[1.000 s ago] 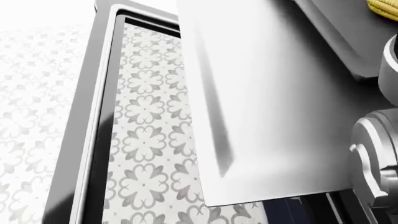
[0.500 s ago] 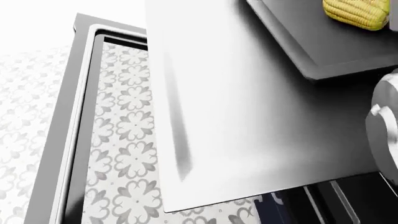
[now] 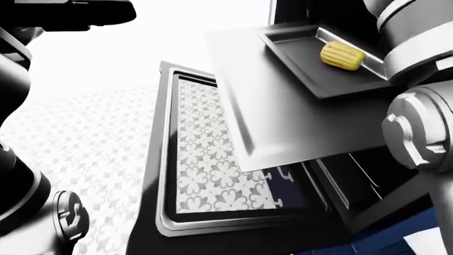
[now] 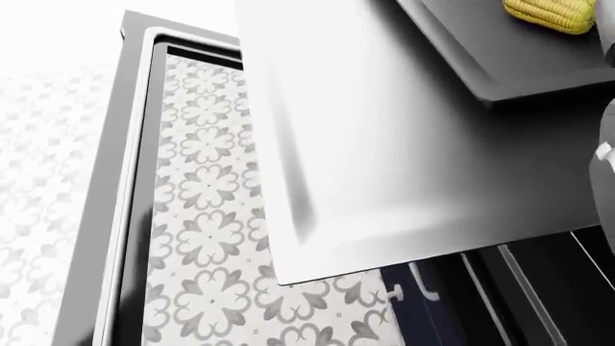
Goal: Pick the corn from the top rack in the oven and place it on the plate on the counter.
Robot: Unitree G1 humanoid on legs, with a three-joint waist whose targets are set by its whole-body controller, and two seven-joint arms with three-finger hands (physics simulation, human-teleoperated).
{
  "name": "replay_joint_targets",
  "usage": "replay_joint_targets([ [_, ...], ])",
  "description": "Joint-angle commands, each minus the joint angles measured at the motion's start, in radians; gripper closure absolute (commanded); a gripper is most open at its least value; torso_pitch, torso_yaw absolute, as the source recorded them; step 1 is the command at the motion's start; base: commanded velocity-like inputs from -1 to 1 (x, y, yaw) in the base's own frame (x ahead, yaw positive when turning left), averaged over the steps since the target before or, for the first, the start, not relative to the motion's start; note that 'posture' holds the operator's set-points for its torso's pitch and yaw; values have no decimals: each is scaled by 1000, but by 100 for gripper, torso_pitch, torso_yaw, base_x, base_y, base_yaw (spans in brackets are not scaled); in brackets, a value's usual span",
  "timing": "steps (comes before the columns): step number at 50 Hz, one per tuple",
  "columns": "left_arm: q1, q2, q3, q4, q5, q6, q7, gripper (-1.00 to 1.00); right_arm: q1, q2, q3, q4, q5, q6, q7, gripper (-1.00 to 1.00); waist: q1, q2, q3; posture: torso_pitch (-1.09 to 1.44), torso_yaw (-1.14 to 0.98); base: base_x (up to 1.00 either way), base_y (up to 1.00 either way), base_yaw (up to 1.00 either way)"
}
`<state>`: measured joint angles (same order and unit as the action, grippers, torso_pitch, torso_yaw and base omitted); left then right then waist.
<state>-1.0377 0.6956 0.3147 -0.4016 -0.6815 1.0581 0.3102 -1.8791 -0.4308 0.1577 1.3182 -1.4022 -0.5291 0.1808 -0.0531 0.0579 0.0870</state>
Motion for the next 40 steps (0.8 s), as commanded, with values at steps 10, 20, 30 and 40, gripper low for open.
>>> replay_joint_targets([
  [10,-28,18,14,-11,4,-24,4,-100,28,28,-46,-8,-170,-21,-53,-100,21,-6,-30,0,0,0,0,0],
  [20,-11,20,20,-10,6,-34,-2,-100,44,43,-35,8,-308,10,-121,-100,32,-17,-38,0,0,0,0,0],
  [30,-5,24,28,-11,-1,-36,-2,-100,70,33,-87,26,-356,81,-136,-100,36,-20,-40,0,0,0,0,0],
  [40,0,27,27,-11,-3,-39,-4,-100,84,24,-103,31,-385,106,-132,-100,35,-22,-38,0,0,0,0,0],
])
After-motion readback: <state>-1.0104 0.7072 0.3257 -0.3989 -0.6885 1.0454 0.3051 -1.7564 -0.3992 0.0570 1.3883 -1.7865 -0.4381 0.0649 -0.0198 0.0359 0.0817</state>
